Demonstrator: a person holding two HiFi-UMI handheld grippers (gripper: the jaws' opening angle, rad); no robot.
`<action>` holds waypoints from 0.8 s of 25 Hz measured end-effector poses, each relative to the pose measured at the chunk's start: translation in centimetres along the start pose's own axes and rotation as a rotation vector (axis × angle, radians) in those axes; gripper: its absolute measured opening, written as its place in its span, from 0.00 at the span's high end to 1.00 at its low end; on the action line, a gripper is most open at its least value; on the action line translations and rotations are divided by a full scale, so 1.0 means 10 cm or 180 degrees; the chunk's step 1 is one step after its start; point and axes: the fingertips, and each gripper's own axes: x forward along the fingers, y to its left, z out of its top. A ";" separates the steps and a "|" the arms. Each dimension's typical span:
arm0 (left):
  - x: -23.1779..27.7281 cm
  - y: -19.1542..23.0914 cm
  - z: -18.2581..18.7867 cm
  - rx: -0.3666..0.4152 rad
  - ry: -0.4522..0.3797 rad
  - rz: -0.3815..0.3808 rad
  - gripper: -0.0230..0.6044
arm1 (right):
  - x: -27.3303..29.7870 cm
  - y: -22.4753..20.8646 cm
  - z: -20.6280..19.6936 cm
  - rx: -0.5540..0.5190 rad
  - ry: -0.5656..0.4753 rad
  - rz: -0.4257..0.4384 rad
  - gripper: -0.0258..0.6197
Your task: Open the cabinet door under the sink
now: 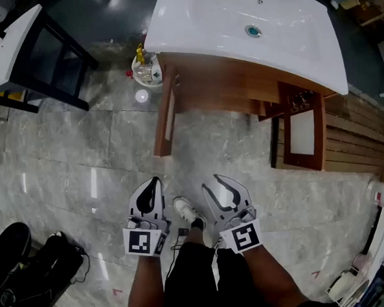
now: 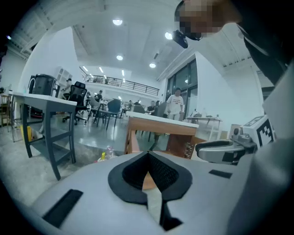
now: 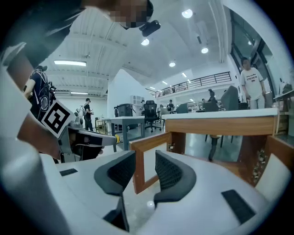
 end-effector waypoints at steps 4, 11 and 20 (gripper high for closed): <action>-0.18 -0.57 0.42 0.0048 -0.0158 -0.0124 0.94 | -0.59 -0.15 0.46 -0.0065 -0.0146 -0.0192 0.81; -0.56 -1.47 0.96 0.0208 -0.0305 -0.0290 0.94 | -1.61 -0.47 1.29 -0.0224 -0.0543 -0.0660 0.89; -0.96 -2.74 1.44 0.0407 -0.0206 -0.0541 0.94 | -2.70 -0.64 1.75 -0.0278 -0.0516 -0.0771 0.89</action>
